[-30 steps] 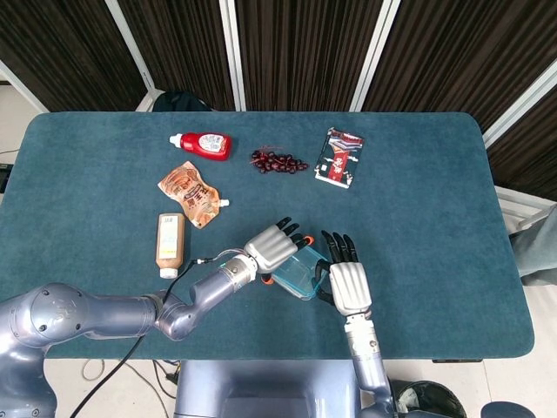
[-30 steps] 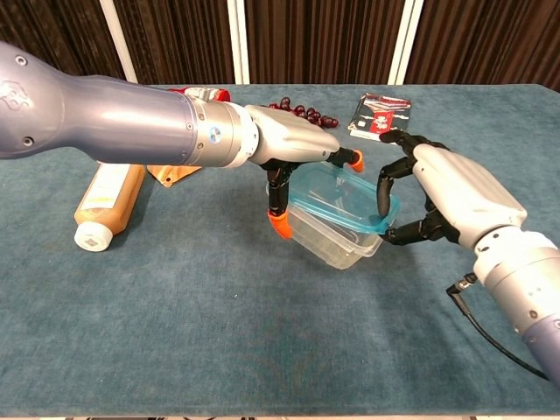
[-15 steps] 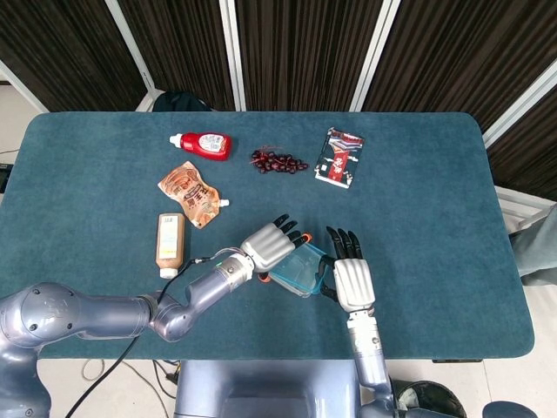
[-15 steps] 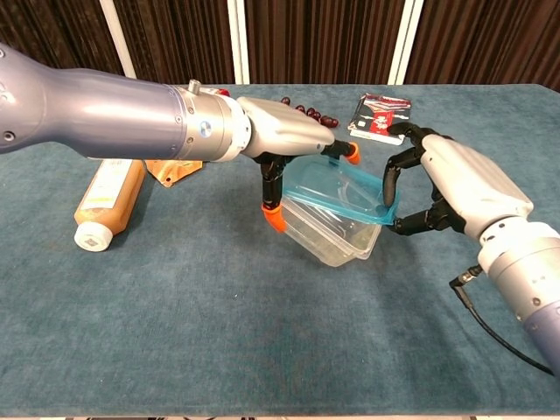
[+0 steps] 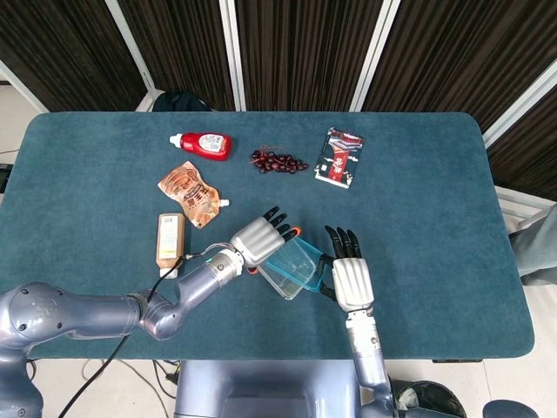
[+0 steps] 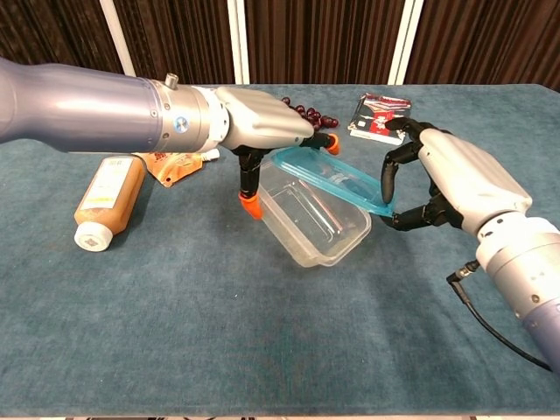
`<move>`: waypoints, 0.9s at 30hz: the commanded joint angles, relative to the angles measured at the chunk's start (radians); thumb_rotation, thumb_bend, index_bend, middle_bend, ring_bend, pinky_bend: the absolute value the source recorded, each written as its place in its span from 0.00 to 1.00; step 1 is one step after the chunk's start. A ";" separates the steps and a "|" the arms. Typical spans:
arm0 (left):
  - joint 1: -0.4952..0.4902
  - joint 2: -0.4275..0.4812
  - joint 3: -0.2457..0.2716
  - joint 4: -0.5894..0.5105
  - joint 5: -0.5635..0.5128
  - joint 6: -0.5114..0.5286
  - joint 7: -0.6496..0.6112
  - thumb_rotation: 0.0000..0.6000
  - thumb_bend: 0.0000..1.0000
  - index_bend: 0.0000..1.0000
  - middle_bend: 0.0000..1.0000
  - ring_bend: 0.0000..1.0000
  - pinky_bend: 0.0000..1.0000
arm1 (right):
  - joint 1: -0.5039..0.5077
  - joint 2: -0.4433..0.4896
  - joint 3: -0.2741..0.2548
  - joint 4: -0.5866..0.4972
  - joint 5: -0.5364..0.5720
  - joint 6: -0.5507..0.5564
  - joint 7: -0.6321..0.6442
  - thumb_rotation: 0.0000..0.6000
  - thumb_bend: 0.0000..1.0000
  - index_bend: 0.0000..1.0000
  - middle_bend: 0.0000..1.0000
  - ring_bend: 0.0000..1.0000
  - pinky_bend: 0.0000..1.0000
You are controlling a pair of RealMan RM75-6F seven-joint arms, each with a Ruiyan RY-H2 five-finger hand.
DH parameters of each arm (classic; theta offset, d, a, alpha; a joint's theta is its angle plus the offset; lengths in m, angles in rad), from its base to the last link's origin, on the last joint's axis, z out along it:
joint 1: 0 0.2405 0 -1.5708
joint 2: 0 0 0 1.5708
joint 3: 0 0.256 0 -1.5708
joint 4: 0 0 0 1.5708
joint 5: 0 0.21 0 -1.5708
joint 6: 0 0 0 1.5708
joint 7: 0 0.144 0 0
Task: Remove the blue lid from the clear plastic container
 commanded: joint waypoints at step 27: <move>0.087 0.077 -0.083 -0.054 0.063 0.131 -0.013 1.00 0.00 0.00 0.00 0.00 0.00 | 0.026 0.082 0.058 0.018 -0.003 0.003 -0.016 1.00 0.68 0.73 0.11 0.00 0.00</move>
